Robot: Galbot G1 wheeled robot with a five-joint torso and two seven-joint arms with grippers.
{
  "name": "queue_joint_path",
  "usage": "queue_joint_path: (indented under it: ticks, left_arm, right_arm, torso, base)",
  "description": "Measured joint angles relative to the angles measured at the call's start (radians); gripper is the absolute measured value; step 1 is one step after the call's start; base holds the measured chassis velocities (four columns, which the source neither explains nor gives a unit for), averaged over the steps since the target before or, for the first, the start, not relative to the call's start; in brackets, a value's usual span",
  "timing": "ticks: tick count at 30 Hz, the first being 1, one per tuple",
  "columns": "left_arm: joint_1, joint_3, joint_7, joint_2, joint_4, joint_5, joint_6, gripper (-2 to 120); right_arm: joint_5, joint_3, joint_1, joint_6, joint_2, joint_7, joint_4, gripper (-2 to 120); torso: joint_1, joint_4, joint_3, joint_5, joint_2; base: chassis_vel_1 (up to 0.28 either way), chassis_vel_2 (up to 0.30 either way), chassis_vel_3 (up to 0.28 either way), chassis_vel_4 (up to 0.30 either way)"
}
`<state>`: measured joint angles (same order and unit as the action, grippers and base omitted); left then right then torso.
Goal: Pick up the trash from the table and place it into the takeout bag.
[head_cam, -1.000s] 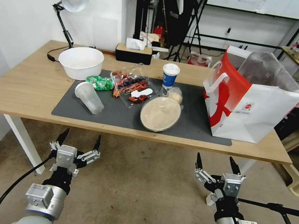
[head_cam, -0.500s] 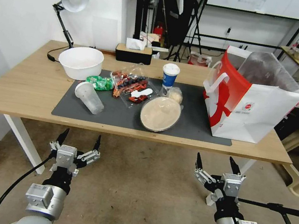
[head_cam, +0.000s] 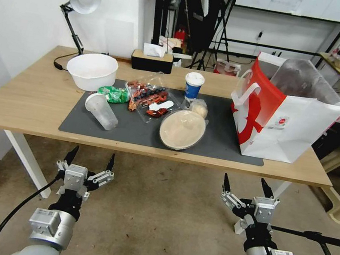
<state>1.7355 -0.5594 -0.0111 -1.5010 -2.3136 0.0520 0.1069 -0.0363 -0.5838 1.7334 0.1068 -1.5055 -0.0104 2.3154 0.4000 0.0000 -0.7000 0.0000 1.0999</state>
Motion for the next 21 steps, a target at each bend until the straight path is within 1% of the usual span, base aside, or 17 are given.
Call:
queue_joint_path:
  ticks: [1, 2, 5, 8, 9, 11, 12, 13, 14, 15, 17, 19, 20, 21]
  left_arm:
    - [0.0, 0.0, 0.0, 0.0, 0.0, 0.0, 0.0, 100]
    - [-0.024, -0.003, -0.004, -0.001, -0.004, 0.015, 0.032, 100]
    - [-0.039, -0.005, -0.005, 0.0, -0.005, 0.028, 0.047, 100]
    - [-0.12, -0.02, -0.017, 0.002, -0.013, 0.102, 0.15, 100]
    - [-0.12, -0.02, -0.017, 0.002, -0.013, 0.102, 0.15, 100]
    - [-0.161, -0.028, -0.024, 0.003, -0.017, 0.14, 0.201, 100]
    - [-0.183, -0.033, -0.029, 0.003, -0.013, 0.164, 0.209, 100]
    - [-0.183, -0.033, -0.029, 0.003, -0.013, 0.164, 0.209, 100]
    - [-0.185, -0.034, -0.031, 0.003, -0.007, 0.169, 0.204, 100]
    - [-0.186, -0.035, -0.033, 0.003, -0.004, 0.17, 0.196, 100]
    - [-0.182, -0.036, -0.038, 0.003, 0.002, 0.169, 0.177, 100]
    - [-0.181, -0.036, -0.039, 0.001, 0.004, 0.168, 0.172, 100]
    - [-0.179, -0.035, -0.041, -0.001, 0.006, 0.164, 0.165, 100]
    - [-0.179, -0.035, -0.041, -0.001, 0.006, 0.164, 0.165, 100]
  right_arm:
    - [0.0, 0.0, 0.0, 0.0, 0.0, 0.0, 0.0, 100]
    - [-0.01, -0.011, -0.024, 0.029, -0.001, -0.004, 0.005, 100]
    - [-0.02, -0.013, -0.038, 0.043, -0.001, -0.005, 0.005, 100]
    - [-0.079, -0.045, -0.108, 0.138, -0.001, -0.02, 0.013, 100]
    - [-0.079, -0.045, -0.108, 0.138, -0.001, -0.02, 0.013, 100]
    - [-0.112, -0.065, -0.148, 0.192, -0.001, -0.029, 0.019, 100]
    - [-0.132, -0.072, -0.178, 0.212, 0.0, -0.037, 0.021, 100]
    - [-0.132, -0.072, -0.178, 0.212, 0.0, -0.037, 0.021, 100]
    - [-0.164, -0.063, -0.198, 0.209, 0.01, -0.052, 0.008, 100]
    - [-0.194, -0.058, -0.219, 0.208, 0.019, -0.067, -0.002, 100]
    - [-0.251, -0.023, -0.24, 0.157, 0.041, -0.088, -0.039, 100]
    - [-0.267, -0.011, -0.247, 0.143, 0.048, -0.095, -0.05, 100]
    - [-0.29, 0.005, -0.254, 0.128, 0.056, -0.102, -0.064, 100]
    - [-0.29, 0.005, -0.254, 0.128, 0.056, -0.102, -0.064, 100]
  torso:
    - [0.0, 0.0, 0.0, 0.0, 0.0]
    - [0.0, -0.0001, 0.0, -0.0001, 0.0]
    - [0.0, 0.0002, 0.0, 0.0003, 0.0]
    - [0.0, 0.0, 0.0, 0.0, 0.0]
    - [0.0, 0.0, 0.0, 0.0, 0.0]
    - [0.0, 0.0, 0.0, 0.0, 0.0]
    - [0.0, -0.0001, 0.0, 0.0001, 0.0]
    - [0.0, -0.0001, 0.0, 0.0001, 0.0]
    - [0.0, -0.0005, 0.0, -0.0001, 0.0]
    - [0.0, 0.0003, 0.0, 0.0001, 0.0]
    - [0.0, 0.0001, 0.0, 0.0001, 0.0]
    - [0.0, 0.0002, 0.0, 0.0006, 0.0]
    - [0.0, 0.0002, 0.0, -0.0002, 0.0]
    - [0.0, 0.0002, 0.0, -0.0002, 0.0]
  base:
    - [0.0, 0.0, 0.0, 0.0]
    - [0.0, 0.0, 0.0, 0.0]
    - [0.0, 0.0, 0.0, 0.0]
    - [0.0, 0.0, 0.0, 0.0]
    - [0.0, 0.0, 0.0, 0.0]
    - [0.0, 0.0, 0.0, 0.0]
    - [0.0, 0.0, 0.0, 0.0]
    - [0.0, 0.0, 0.0, 0.0]
    - [0.0, 0.0, 0.0, 0.0]
    - [0.0, 0.0, 0.0, 0.0]
    - [0.0, 0.0, 0.0, 0.0]
    - [0.0, 0.0, 0.0, 0.0]
    - [0.0, 0.0, 0.0, 0.0]
    - [0.0, 0.0, 0.0, 0.0]
